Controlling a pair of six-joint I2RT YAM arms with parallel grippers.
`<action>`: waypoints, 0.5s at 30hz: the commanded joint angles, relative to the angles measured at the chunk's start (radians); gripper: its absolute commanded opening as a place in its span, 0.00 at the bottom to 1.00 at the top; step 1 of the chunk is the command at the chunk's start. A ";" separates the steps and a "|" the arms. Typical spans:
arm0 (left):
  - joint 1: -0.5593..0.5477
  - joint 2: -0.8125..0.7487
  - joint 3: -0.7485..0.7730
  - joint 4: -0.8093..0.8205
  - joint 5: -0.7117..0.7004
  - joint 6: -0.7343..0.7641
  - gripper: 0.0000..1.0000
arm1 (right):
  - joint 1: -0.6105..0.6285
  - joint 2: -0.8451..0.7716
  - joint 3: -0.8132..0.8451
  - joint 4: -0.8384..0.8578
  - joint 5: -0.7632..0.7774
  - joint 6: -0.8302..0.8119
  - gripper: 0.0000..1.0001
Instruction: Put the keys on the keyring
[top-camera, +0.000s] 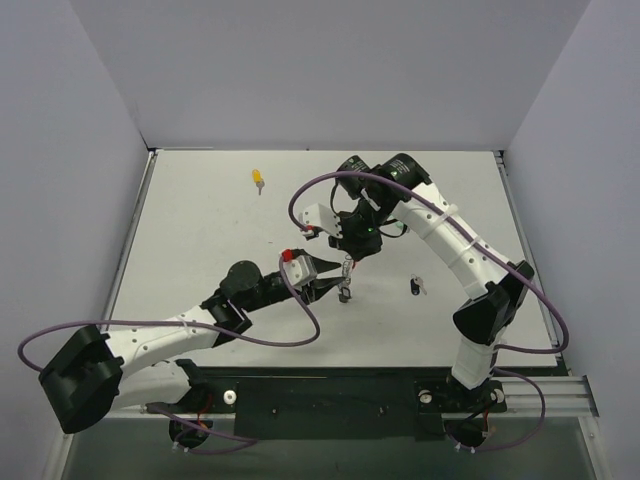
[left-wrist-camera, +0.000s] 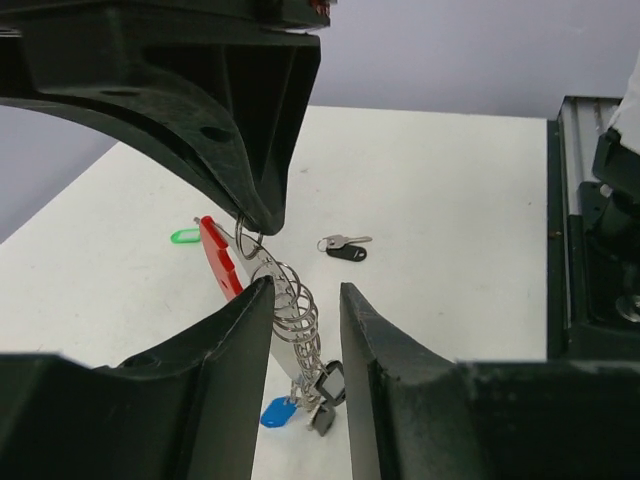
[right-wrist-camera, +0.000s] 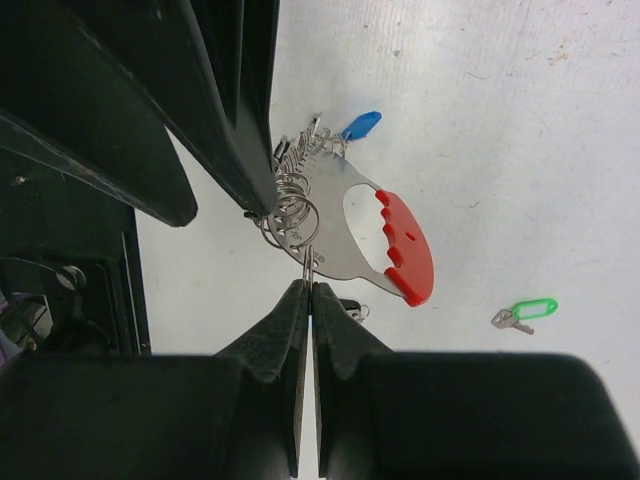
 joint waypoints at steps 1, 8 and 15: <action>-0.016 0.060 0.044 0.165 -0.062 0.053 0.41 | 0.004 0.010 0.041 -0.250 0.003 -0.021 0.00; -0.016 0.084 0.028 0.253 -0.117 0.060 0.39 | 0.004 0.014 0.038 -0.259 -0.027 -0.036 0.00; -0.014 0.110 0.023 0.296 -0.115 0.063 0.33 | 0.003 0.016 0.049 -0.270 -0.048 -0.044 0.00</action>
